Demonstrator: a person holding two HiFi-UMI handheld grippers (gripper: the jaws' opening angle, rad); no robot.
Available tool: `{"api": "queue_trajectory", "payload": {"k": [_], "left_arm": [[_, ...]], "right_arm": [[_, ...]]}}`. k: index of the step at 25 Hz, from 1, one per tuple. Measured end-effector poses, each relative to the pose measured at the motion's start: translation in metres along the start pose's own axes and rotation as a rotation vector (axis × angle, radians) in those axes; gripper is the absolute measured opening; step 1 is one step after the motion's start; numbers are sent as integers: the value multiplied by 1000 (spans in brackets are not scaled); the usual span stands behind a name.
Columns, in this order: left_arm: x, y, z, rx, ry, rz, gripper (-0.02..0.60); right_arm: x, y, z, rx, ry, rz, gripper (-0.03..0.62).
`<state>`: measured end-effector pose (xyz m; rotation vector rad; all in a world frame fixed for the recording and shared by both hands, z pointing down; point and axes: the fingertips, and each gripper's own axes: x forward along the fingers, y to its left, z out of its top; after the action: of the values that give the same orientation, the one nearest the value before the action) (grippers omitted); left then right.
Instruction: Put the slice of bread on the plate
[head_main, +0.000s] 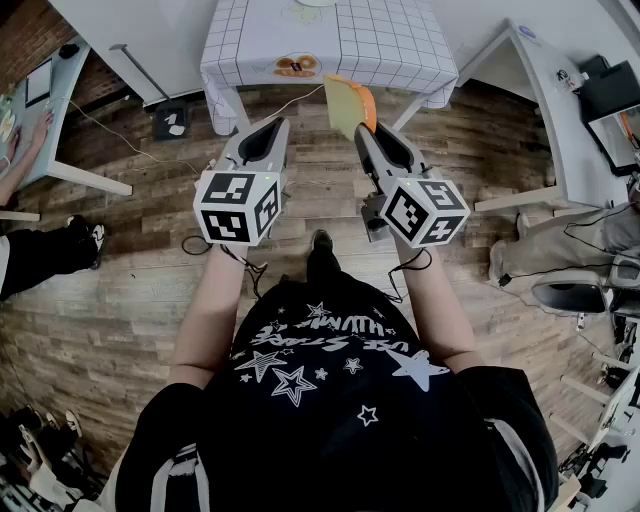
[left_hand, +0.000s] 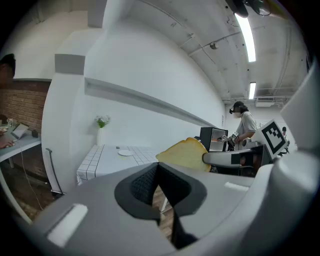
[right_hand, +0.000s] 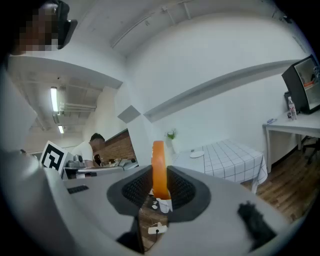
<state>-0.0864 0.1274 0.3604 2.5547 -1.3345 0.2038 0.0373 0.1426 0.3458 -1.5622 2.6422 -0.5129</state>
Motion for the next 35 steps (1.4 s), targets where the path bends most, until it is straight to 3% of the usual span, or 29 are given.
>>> {"api": "queue_trajectory", "payload": {"k": [19,24,35], "left_arm": [[-48,-17,-13,23,-10,3,9],[-52,-9,-19,4,-9,6,9],[-12,4,-4,0,-10,35,9]], "right_arm": [[-41,30,-22,-10,11,-7,94],[-37,26,-29,9,43,-54,94],[-10,-9,-3,-8,25,-37,94]]}}
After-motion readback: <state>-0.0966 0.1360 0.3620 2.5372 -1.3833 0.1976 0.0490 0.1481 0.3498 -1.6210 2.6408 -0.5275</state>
